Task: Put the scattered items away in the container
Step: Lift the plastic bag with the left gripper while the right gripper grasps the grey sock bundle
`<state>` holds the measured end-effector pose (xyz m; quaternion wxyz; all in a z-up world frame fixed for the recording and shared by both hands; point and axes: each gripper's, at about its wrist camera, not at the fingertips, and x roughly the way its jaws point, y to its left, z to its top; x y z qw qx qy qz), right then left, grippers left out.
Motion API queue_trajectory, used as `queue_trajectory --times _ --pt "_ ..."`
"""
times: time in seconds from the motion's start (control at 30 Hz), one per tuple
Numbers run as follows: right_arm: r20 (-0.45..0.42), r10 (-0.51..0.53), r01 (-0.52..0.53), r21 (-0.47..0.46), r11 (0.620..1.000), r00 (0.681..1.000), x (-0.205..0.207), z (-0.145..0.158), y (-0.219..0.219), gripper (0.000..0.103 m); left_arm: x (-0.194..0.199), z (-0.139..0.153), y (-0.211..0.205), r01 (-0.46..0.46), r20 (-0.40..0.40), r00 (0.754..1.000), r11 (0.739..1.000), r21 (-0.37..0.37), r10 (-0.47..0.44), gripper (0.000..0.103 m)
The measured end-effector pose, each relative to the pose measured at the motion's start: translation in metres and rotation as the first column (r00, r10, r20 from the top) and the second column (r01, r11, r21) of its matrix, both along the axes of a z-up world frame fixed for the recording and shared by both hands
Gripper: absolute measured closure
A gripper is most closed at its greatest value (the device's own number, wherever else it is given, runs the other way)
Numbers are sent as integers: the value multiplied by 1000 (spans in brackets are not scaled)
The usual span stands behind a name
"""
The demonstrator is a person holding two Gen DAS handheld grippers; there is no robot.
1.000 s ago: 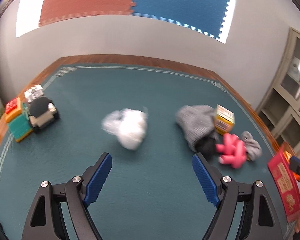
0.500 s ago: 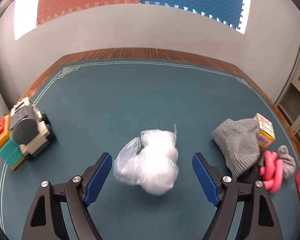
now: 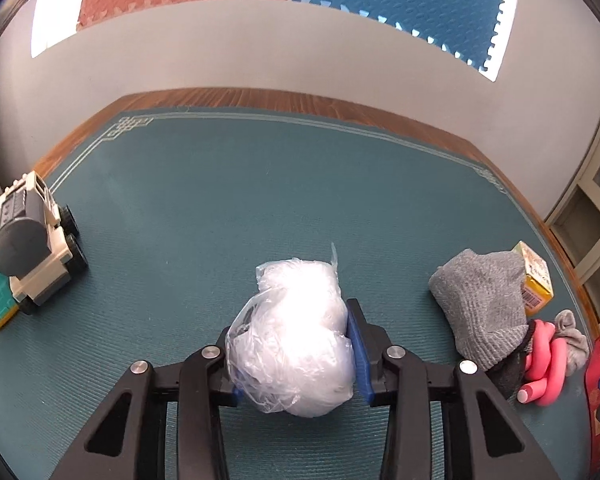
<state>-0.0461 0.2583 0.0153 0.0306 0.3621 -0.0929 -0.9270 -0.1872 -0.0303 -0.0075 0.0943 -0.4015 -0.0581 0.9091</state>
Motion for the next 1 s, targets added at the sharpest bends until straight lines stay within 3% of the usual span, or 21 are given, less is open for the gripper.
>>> queue_trajectory --times 0.23,0.43,0.67,0.73,1.0 --pt "0 -16 16 -8 1000 1000 0 2 2 23 21 16 8 36 -47 998 999 -13 -36 62" --pt "3 -57 57 -21 998 998 -9 12 3 23 57 41 21 108 -90 990 993 37 -104 62" --pt "41 -104 103 16 995 994 -40 9 0 23 83 46 28 186 -104 979 979 86 -177 62" --pt "58 -118 117 26 993 991 -49 4 2 42 87 46 30 196 -104 977 976 94 -186 62" --pt "138 -155 157 -5 988 978 -73 -22 19 43 88 41 36 218 -81 974 970 111 -210 62"
